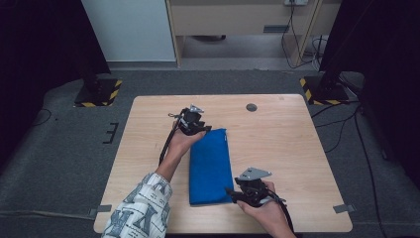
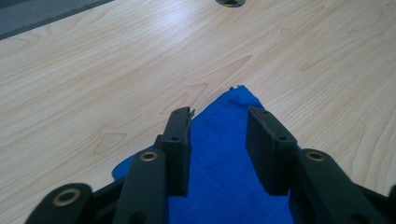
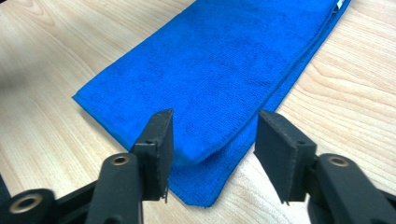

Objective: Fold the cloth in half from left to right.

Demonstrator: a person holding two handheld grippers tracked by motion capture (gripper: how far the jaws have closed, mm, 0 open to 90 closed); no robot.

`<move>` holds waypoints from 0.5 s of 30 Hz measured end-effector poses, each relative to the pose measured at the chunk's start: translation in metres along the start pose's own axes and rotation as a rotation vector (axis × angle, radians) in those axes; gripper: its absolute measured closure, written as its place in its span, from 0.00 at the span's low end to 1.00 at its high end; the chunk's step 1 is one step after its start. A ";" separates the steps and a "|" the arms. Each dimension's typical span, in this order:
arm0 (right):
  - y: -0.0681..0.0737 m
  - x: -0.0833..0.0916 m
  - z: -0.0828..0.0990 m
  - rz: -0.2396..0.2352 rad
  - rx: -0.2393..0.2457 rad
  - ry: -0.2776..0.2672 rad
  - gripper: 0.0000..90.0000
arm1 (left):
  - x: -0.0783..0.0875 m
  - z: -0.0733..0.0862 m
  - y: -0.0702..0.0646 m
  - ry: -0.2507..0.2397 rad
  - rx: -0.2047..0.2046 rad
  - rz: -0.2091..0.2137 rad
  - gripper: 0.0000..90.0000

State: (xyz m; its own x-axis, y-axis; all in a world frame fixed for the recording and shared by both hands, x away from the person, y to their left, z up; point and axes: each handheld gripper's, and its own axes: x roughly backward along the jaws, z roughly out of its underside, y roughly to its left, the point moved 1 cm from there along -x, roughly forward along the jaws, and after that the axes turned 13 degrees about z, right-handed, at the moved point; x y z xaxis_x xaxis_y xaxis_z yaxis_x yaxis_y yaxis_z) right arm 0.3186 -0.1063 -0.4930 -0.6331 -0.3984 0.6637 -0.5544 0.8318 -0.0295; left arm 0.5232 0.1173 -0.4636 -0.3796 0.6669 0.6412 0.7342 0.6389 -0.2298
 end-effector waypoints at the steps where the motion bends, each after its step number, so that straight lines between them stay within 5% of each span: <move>1: 0.000 0.001 0.000 -0.001 0.000 0.001 0.49 | 0.001 0.001 0.000 -0.002 -0.001 -0.001 0.64; 7: -0.006 -0.002 -0.003 0.017 -0.005 -0.002 0.39 | 0.009 0.008 0.001 -0.016 -0.002 -0.013 0.52; 15: -0.014 -0.025 -0.015 0.021 -0.009 -0.008 0.32 | 0.015 0.018 0.009 -0.010 0.000 -0.006 0.33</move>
State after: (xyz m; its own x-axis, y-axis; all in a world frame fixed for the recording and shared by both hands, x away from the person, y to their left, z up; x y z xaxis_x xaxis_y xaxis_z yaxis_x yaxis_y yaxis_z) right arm 0.3503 -0.1017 -0.4983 -0.6485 -0.3842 0.6572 -0.5365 0.8431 -0.0365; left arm 0.5145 0.1397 -0.4692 -0.3900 0.6667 0.6351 0.7319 0.6430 -0.2255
